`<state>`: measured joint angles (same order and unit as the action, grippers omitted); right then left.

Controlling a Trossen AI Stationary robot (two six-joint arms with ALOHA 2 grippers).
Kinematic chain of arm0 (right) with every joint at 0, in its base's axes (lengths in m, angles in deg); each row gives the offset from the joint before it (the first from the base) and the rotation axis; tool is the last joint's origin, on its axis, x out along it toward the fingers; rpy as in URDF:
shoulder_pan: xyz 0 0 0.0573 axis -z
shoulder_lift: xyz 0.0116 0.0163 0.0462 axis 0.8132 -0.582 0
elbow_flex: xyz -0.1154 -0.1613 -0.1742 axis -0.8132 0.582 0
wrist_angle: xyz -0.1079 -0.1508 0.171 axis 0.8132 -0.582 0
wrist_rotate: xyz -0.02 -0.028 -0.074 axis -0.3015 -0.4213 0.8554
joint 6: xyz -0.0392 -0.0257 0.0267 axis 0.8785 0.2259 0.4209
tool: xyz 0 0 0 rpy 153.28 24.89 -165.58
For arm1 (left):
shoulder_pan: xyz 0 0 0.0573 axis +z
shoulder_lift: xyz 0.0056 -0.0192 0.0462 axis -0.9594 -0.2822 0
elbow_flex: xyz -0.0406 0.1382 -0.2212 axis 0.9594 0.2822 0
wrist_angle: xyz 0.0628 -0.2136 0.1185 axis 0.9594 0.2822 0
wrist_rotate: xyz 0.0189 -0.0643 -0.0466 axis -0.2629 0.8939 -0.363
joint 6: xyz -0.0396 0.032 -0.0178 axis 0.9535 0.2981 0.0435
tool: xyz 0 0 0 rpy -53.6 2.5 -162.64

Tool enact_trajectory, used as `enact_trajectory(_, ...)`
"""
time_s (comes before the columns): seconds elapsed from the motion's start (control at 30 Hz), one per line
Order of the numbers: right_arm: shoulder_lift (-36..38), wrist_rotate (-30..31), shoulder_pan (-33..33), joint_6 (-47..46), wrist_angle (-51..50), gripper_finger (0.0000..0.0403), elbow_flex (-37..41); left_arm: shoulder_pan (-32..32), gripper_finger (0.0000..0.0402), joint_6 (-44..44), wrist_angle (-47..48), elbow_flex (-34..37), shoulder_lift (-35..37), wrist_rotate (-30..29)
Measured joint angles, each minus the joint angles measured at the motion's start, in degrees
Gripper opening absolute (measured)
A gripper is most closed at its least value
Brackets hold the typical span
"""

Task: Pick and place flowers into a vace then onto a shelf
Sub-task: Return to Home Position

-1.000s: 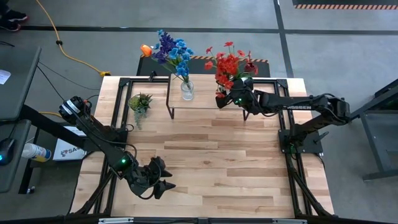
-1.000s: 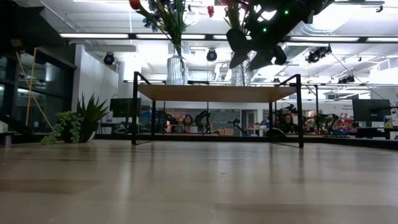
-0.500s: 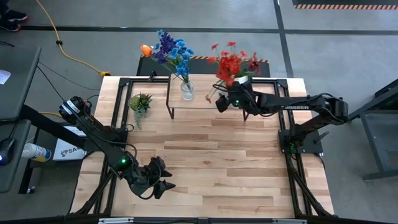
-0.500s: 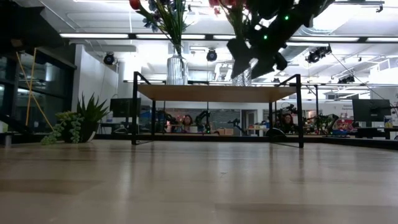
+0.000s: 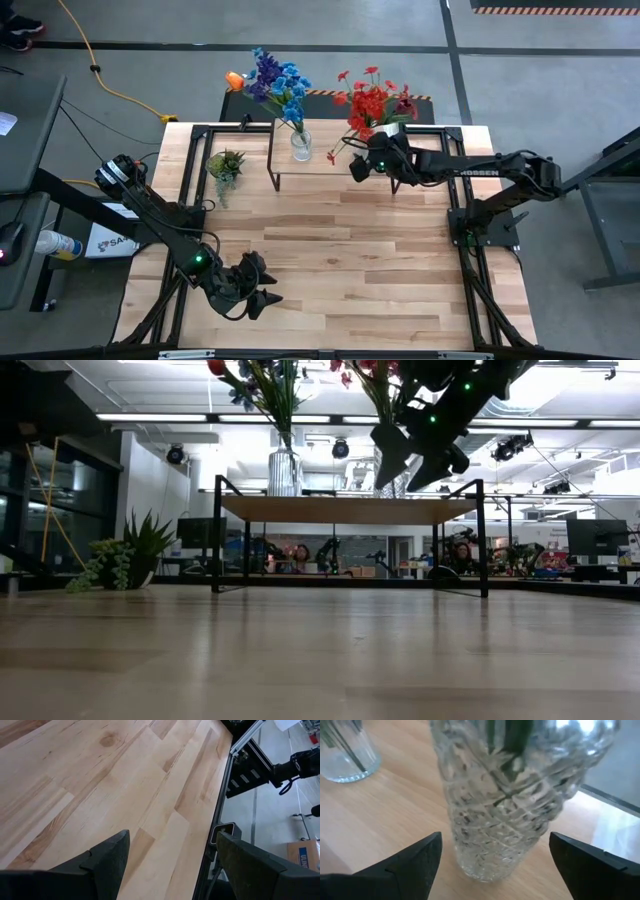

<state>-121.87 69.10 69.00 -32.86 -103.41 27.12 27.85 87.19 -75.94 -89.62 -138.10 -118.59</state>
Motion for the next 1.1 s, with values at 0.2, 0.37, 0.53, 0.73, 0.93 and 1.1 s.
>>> enact_trajectory(0.2,0.0,-2.75,0.0,-0.12,0.03,0.0358,-0.04,0.0,0.033,0.0,-0.02,0.0,-0.01,0.02)
enact_trajectory(0.37,0.02,-5.68,0.0,0.05,-0.17,0.0358,-0.09,0.0,0.033,0.0,-0.04,0.0,0.0,0.02)
enact_trajectory(0.53,0.02,-5.38,-0.02,-0.37,-2.63,0.0359,-0.09,0.0,0.033,0.0,-0.04,0.0,0.0,0.04)
enact_trajectory(0.73,0.04,-4.54,-0.02,-1.46,-4.18,0.0359,-0.09,0.0,0.033,0.0,-0.04,0.0,-0.02,0.33)
enact_trajectory(0.93,2.01,-4.83,-0.17,-2.99,-5.29,0.036,-0.09,0.0,0.033,0.0,-0.03,0.0,0.0,0.35)
enact_trajectory(1.1,4.96,-4.65,-1.63,-2.94,-7.29,0.036,-0.11,0.0,0.033,-0.01,0.02,0.0,0.0,0.31)
